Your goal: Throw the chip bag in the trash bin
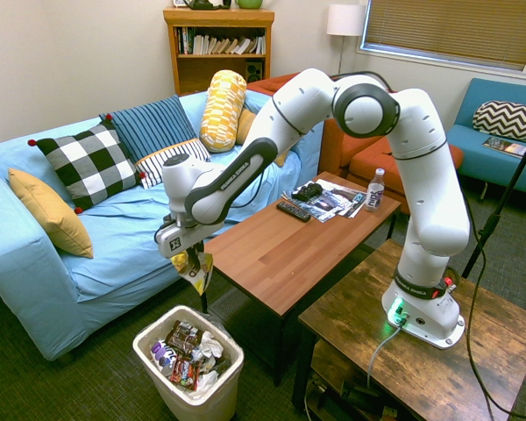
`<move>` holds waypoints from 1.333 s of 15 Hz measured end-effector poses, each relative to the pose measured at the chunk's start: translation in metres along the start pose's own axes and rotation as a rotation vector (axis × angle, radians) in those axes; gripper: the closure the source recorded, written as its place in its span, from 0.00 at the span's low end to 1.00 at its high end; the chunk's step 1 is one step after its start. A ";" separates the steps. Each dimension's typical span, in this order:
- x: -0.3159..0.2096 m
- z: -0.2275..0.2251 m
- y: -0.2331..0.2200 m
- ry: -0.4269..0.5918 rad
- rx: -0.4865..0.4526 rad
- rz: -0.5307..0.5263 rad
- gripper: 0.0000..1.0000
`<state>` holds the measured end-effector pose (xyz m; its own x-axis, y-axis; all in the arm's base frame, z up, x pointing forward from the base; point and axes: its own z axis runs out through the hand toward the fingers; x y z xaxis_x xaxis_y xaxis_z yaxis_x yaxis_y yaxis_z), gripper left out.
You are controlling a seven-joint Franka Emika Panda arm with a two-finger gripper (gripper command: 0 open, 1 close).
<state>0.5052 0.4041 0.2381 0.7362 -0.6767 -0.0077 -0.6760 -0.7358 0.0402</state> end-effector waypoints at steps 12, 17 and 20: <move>-0.101 0.107 -0.028 -0.101 -0.107 -0.213 0.00; -0.104 0.109 -0.033 -0.093 -0.102 -0.219 0.00; -0.100 0.104 -0.034 -0.091 -0.094 -0.213 0.00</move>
<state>0.4513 0.4946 0.1336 0.8526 -0.5094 -0.1161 -0.4971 -0.8593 0.1203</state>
